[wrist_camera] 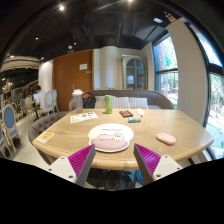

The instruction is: Arrange mouse

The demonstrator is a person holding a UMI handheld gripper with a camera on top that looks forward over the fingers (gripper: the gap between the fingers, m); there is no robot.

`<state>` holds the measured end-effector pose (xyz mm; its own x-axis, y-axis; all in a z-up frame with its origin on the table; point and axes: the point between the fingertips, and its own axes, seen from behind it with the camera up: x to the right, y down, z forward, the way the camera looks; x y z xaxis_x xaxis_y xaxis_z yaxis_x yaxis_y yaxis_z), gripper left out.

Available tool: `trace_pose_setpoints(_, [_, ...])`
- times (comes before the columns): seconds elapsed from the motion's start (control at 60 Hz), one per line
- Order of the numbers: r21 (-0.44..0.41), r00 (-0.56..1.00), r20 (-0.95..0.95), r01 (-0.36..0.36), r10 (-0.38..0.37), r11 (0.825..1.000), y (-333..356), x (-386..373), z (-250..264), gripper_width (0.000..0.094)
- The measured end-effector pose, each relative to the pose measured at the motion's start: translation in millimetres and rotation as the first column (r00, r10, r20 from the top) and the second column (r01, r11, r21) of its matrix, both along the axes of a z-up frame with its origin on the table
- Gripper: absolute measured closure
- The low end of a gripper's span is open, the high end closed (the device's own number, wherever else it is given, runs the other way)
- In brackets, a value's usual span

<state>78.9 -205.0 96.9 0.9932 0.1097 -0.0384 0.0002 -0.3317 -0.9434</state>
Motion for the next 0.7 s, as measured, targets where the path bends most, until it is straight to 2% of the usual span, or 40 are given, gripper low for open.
trace_pose_setpoints(0.217, [-0.004,1.000,0.012,0.016,-0.016,1.000,14,19,-13,0.0131])
trace_pose_setpoints(0.483, [-0.033,0.996,-0.003,0.088,-0.088,0.996,34,67,-40,0.0132])
trace_pose_setpoints(0.617, [-0.040,0.988,0.040,0.153,-0.152,0.987,50,119,-48,0.0132])
trace_pose_setpoints(0.7, [-0.045,0.973,0.093,0.215,-0.211,0.976,61,162,-56,0.0134])
